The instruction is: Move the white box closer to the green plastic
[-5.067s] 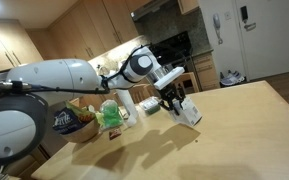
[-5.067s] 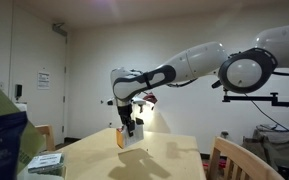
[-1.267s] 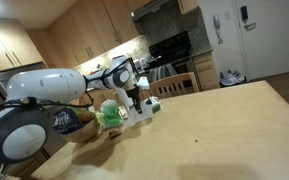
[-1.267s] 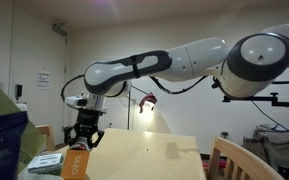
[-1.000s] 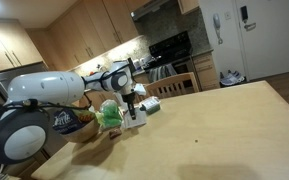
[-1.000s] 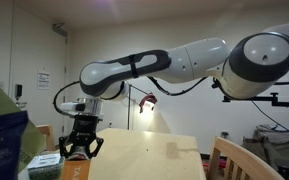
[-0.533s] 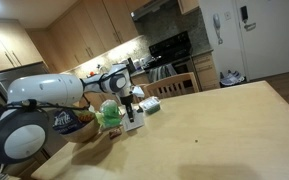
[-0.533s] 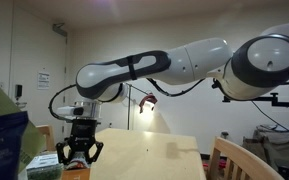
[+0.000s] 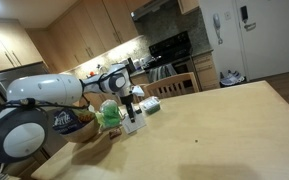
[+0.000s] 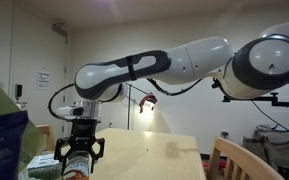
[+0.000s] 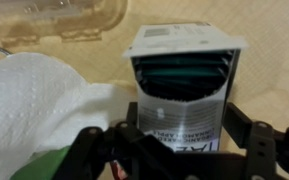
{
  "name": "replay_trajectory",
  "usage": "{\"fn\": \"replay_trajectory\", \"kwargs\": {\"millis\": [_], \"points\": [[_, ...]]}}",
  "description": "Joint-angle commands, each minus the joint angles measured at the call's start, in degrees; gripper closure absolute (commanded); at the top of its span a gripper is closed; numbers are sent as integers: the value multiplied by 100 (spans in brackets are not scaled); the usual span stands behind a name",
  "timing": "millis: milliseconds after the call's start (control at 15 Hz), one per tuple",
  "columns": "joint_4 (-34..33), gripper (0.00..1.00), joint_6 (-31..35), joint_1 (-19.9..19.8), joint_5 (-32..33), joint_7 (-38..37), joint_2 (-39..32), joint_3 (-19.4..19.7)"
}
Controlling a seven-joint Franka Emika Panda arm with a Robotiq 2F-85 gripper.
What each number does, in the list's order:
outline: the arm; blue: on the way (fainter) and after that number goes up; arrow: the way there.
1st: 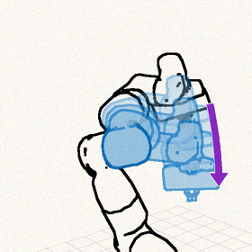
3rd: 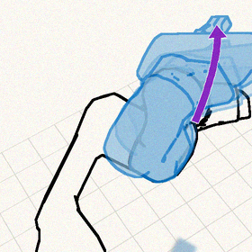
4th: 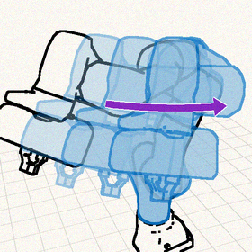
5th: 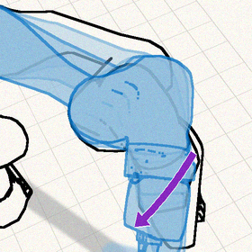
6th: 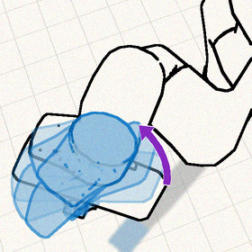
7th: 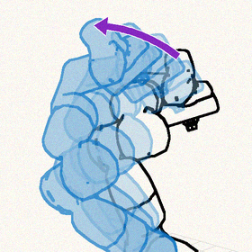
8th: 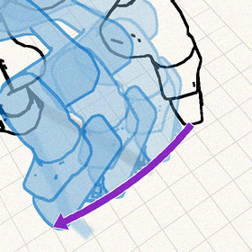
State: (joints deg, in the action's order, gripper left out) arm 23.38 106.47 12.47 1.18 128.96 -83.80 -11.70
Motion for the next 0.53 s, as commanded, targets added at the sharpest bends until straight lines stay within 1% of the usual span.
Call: {"fn": "replay_trajectory", "kwargs": {"millis": [0, 67, 267, 333, 400, 467], "points": [[-366, 0, -199, 127, -22, -24, -31, 236], [-63, 0, -40, 86, 79, -27, 153, 159], [-246, 0, 30, 65, 84, 36, 148, 129], [-508, 0, 0, 86, -28, 83, 43, 223], [-251, 0, 334, 10, -94, 179, 194, 165], [-302, 0, 551, -24, -164, 276, 172, 105]]}}
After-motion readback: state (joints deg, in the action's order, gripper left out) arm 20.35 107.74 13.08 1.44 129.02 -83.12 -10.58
